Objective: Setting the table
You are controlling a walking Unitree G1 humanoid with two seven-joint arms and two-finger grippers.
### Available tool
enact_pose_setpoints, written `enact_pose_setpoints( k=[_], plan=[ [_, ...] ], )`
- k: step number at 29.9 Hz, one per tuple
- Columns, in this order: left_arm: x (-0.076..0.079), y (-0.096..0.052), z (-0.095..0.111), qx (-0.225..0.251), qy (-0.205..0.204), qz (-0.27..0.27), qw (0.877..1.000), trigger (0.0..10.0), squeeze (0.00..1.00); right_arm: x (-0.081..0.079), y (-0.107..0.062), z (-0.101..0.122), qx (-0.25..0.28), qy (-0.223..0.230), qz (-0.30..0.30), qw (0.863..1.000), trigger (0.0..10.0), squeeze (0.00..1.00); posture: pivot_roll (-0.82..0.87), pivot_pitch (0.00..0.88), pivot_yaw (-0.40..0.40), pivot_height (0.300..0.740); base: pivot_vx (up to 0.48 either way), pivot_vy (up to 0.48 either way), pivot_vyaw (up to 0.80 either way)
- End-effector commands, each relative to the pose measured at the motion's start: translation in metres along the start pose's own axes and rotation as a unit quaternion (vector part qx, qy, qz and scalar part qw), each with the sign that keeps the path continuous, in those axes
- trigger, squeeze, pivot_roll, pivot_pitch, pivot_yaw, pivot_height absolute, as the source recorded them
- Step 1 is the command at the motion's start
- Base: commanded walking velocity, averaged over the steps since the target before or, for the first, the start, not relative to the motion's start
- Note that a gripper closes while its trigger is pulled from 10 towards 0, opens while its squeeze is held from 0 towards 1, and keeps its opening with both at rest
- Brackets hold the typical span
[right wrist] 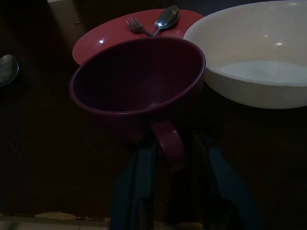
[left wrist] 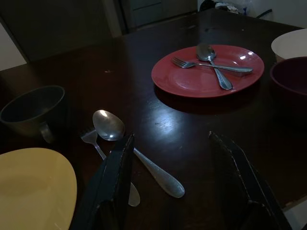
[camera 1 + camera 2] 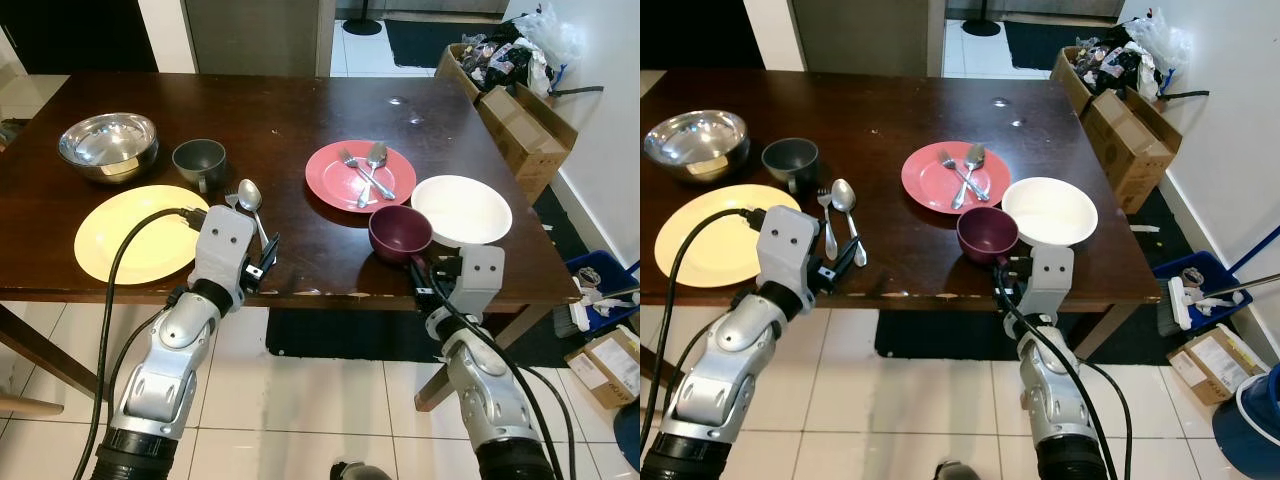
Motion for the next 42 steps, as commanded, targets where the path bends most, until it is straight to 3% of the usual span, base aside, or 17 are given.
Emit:
enact_pose_setpoints(
  k=[1, 16, 18, 19, 20, 28, 33, 36, 42],
  plan=[
    [0.000, 0.000, 0.001, -0.002, 0.000, -0.001, 1.000, 10.0, 0.00, 0.003, 0.000, -0.002, 0.001, 0.013, -0.005, 1.000, 0.0, 0.00, -0.12, 0.027, 0.054, 0.740, 0.000, 0.000, 0.00],
    [0.002, 0.000, 0.000, -0.003, -0.003, -0.001, 1.000, 10.0, 0.00, 0.002, 0.000, 0.003, 0.015, 0.014, 0.003, 1.000, 0.0, 0.00, -0.13, 0.028, 0.047, 0.740, 0.000, 0.000, 0.00],
    [0.002, 0.000, 0.000, -0.004, -0.004, 0.000, 1.000, 10.0, 0.00, -0.004, 0.000, 0.014, 0.035, -0.027, 0.021, 0.999, 0.0, 0.00, -0.13, 0.028, 0.044, 0.740, 0.000, 0.000, 0.00],
    [0.002, 0.001, -0.001, -0.004, -0.005, 0.000, 1.000, 10.0, 0.00, -0.007, -0.001, 0.019, 0.044, -0.046, 0.029, 0.998, 3.2, 0.00, -0.13, 0.028, 0.044, 0.740, 0.000, 0.000, 0.00],
    [0.002, 0.001, -0.001, -0.004, -0.006, 0.001, 1.000, 10.0, 0.00, -0.011, -0.002, 0.026, 0.056, -0.065, 0.040, 0.996, 10.0, 0.00, -0.13, 0.033, 0.040, 0.740, 0.000, 0.000, 0.00],
    [-0.002, 0.001, 0.000, -0.006, -0.024, 0.011, 1.000, 10.0, 0.00, -0.027, -0.008, 0.060, 0.113, -0.113, 0.086, 0.983, 10.0, 0.00, -0.14, 0.039, 0.035, 0.740, 0.000, 0.000, 0.00],
    [-0.024, -0.002, 0.018, 0.009, -0.012, 0.003, 1.000, 10.0, 0.00, -0.029, -0.014, 0.072, 0.124, -0.103, 0.108, 0.981, 10.0, 0.00, -0.14, 0.039, 0.035, 0.740, 0.000, 0.000, 0.00],
    [-0.048, -0.005, 0.027, 0.017, -0.026, 0.032, 0.999, 10.0, 0.00, -0.021, -0.013, 0.080, 0.133, -0.065, 0.085, 0.985, 10.0, 0.00, -0.13, 0.036, 0.036, 0.740, 0.000, 0.000, 0.00],
    [-0.053, -0.007, 0.022, 0.012, -0.040, 0.061, 0.997, 10.0, 0.00, -0.020, -0.011, 0.083, 0.137, -0.036, 0.068, 0.988, 10.0, 0.00, -0.13, 0.032, 0.038, 0.740, 0.000, 0.000, 0.00]
  ],
)
Point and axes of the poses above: a point about 5 cm out from each wrist's last joint towards the gripper, its own y axis pointing out of the wrist towards the gripper, its own z axis along the axis of the wrist's last joint, x = y × z, the point moved 5 cm from there along y, pointing out of the wrist towards the gripper, and after that the axes turned 4 degrees about -y, right-handed, at the moved point
